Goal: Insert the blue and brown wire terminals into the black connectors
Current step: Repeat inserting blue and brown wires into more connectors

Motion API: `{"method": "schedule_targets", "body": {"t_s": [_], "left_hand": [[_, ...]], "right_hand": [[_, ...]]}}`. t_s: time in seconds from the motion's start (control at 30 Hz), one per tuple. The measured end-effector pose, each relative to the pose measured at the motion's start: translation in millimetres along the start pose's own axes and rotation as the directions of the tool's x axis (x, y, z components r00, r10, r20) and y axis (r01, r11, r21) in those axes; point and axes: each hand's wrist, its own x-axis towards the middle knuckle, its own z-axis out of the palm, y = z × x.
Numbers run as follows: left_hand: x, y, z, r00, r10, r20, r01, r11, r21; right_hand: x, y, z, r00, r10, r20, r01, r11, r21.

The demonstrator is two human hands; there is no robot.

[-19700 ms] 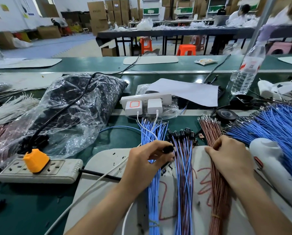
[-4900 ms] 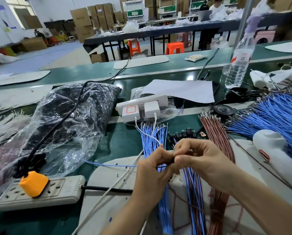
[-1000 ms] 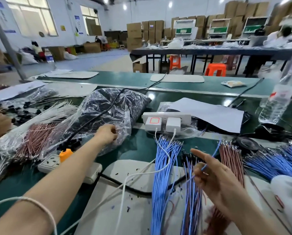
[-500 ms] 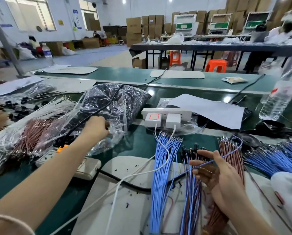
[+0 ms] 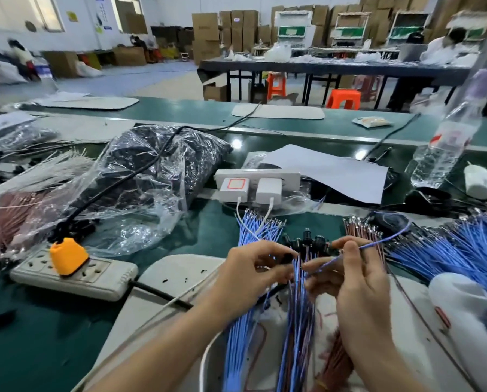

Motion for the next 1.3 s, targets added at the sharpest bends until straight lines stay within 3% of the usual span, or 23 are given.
{"method": "schedule_targets", "body": {"t_s": [0.2,0.37,0.8,1.3], "left_hand": [[0,-8,0,0.991,0.133,-0.03,-0.132,0.991,0.034],[0,-9,-4,0.992,0.116,-0.05,-0.116,0.993,0.008],[-2,-6,-6,0.988,0.152,0.007,-0.152,0.987,0.054],[-2,-5,-3,0.979,0.192,0.073,-0.198,0.977,0.075]], "right_hand": [[-8,-3,4,0.96,-0.28,0.009,0.279,0.952,-0.128],[-7,1,2,0.903,-0.422,0.086,0.429,0.867,-0.255],[-14,6,6,0.869,-0.466,0.169,0.495,0.824,-0.275],[-14,8,7,0.877,-0.425,0.223,0.478,0.812,-0.335]]}}
